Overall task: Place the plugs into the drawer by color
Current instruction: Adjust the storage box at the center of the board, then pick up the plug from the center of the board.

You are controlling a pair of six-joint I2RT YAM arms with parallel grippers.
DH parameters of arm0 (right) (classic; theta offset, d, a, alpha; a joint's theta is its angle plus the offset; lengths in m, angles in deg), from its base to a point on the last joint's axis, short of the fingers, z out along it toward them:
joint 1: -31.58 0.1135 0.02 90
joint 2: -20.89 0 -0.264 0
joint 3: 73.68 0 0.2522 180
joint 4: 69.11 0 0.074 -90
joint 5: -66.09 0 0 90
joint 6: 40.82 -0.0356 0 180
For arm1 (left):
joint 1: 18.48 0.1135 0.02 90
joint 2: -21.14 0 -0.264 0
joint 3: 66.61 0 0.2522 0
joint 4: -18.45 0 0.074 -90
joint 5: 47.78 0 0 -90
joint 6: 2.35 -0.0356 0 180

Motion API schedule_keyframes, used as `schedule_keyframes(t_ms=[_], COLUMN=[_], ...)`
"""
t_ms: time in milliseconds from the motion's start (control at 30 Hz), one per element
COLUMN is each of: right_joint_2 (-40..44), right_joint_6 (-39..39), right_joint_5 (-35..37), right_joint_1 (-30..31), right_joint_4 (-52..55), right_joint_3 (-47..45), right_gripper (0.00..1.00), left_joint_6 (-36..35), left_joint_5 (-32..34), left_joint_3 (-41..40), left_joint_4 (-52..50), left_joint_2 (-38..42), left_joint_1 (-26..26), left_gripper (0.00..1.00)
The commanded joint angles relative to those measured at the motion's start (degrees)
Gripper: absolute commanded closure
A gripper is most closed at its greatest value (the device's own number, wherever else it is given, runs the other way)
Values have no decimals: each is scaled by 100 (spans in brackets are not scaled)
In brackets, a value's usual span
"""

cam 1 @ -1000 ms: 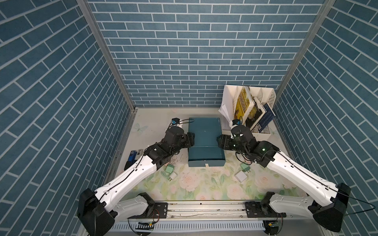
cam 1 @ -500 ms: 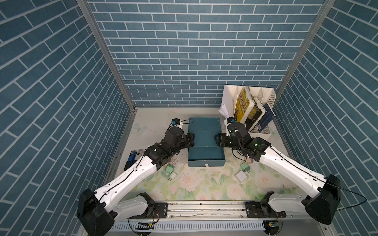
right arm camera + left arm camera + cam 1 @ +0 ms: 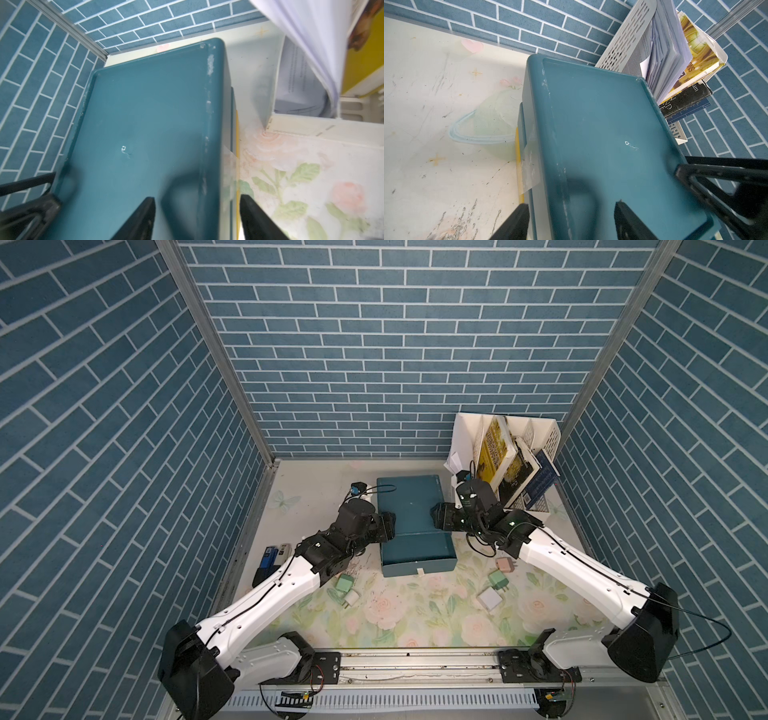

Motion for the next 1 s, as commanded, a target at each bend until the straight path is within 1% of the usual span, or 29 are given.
schedule_keyframes(t_ms=[0, 100, 167, 300, 400, 467, 600, 633, 667, 733, 900, 967], right_joint_2=[790, 1280, 1421, 1544, 1661, 1646, 1396, 1313, 1249, 1237, 1492, 1439], right_joint_6=[-211, -502, -620, -484, -192, -41, 158, 191, 201, 210, 246, 228], right_joint_5=[909, 1556, 1590, 1077, 442, 135, -49, -145, -201, -249, -710, -733], right_joint_1=[29, -12, -204, -1014, -1836, -2284, -2780, -2883, -2924, -2923, -2797, -2640], right_joint_4=[718, 1347, 1558, 1231, 713, 447, 162, 100, 71, 39, -181, -228], right_joint_3=[-208, -677, -1127, -2205, -2830, -3098, -3383, -3432, -3482, -3578, -3981, -4027], right_gripper=[21, 19, 18, 18, 20, 24, 26, 28, 30, 31, 19, 18], left_joint_6=[-207, -267, -289, -300, -291, -282, -290, -293, -286, -281, -294, -286], left_joint_5=[98, 107, 138, 138, 120, 88, 80, 73, 74, 84, 103, 107], left_joint_3=[-22, 131, 224, 359, 345, 294, 192, 157, 127, 75, 8, 15], left_joint_4=[110, 83, 86, 61, 64, 43, -52, -58, -53, -46, -35, -32], left_joint_2=[-130, -218, -232, -133, 6, 56, 83, 96, 116, 176, 260, 240], left_joint_1=[15, 46, 71, 114, 116, 116, 125, 125, 125, 134, 142, 151], left_gripper=[30, 31, 31, 30, 29, 28, 28, 28, 27, 27, 26, 26])
